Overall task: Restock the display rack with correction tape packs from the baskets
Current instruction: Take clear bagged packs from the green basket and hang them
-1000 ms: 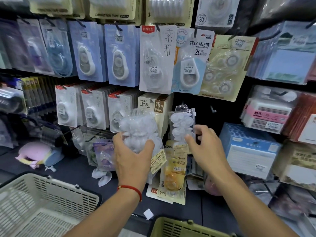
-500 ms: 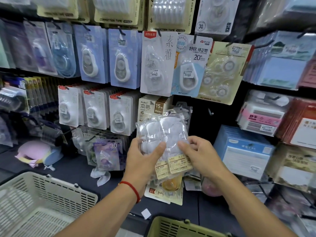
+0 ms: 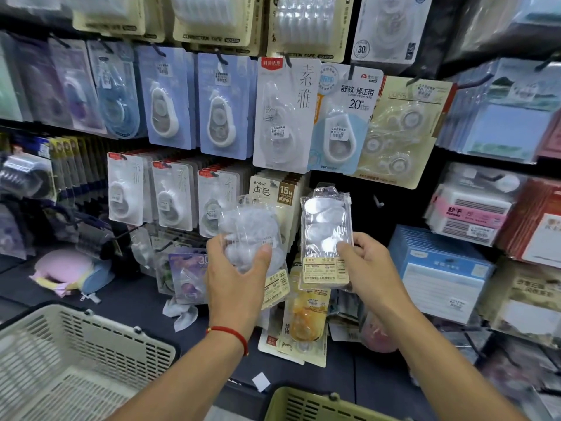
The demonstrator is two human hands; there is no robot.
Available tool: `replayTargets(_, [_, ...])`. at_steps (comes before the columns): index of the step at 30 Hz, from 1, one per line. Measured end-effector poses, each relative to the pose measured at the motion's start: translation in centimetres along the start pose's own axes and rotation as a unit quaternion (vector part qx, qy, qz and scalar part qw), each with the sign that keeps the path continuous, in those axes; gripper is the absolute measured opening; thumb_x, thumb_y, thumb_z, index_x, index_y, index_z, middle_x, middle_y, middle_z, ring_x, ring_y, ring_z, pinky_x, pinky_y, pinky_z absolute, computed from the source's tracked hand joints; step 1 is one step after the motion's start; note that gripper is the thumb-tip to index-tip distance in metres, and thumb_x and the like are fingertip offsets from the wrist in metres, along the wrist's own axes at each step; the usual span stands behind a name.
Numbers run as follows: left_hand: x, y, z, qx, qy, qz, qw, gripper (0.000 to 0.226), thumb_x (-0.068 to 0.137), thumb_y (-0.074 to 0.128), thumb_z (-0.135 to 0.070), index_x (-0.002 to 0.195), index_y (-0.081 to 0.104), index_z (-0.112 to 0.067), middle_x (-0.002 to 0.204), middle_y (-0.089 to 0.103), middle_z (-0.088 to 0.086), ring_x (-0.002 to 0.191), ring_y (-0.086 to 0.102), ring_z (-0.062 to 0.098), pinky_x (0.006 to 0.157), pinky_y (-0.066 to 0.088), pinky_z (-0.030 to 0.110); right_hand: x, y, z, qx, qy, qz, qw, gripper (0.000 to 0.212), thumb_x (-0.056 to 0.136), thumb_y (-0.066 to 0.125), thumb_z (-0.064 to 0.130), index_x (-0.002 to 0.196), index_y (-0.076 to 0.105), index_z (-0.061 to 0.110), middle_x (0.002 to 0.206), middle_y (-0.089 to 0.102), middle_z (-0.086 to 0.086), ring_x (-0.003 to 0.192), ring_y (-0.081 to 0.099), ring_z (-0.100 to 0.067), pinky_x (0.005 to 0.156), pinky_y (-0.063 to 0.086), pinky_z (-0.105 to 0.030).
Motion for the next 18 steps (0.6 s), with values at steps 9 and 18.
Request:
replayTargets(9, [0.0, -0.2, -0.3, -0.004, 0.024, -0.019, 1.000, 0.045, 0.089, 0.081, -0.038, 0.122, 0.051, -0.029, 0.122, 0.065, -0.004, 0.113, 0.063, 0.022, 0.093, 0.049, 0.035, -0.2, 0.4, 0.0, 0.001, 0.002, -0.012, 1.000, 0.014, 0.106, 0.052, 0.029, 0.111, 0.065, 0.026, 0.091, 0.080, -0.004, 0.087, 0.077, -0.028, 0.080, 0.060, -0.059])
replayTargets(18, [0.0, -0.1, 0.3, 0.013, 0.027, -0.006, 1.000, 0.046, 0.089, 0.080, -0.043, 0.120, 0.047, -0.035, 0.125, 0.061, -0.006, 0.119, 0.057, 0.021, 0.095, 0.043, 0.034, 1.1, -0.2, -3.0, -0.239, 0.067, 0.025, 0.968, 0.057, 0.108, 0.050, 0.039, 0.158, 0.035, 0.013, 0.139, 0.061, -0.008, 0.118, 0.062, -0.019, 0.087, 0.046, -0.028])
Point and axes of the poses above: each hand's wrist, its own x-axis towards the middle knuckle, its own y-axis out of the palm, z = x × y, the point moved 1 cm from there along x, towards the middle knuckle
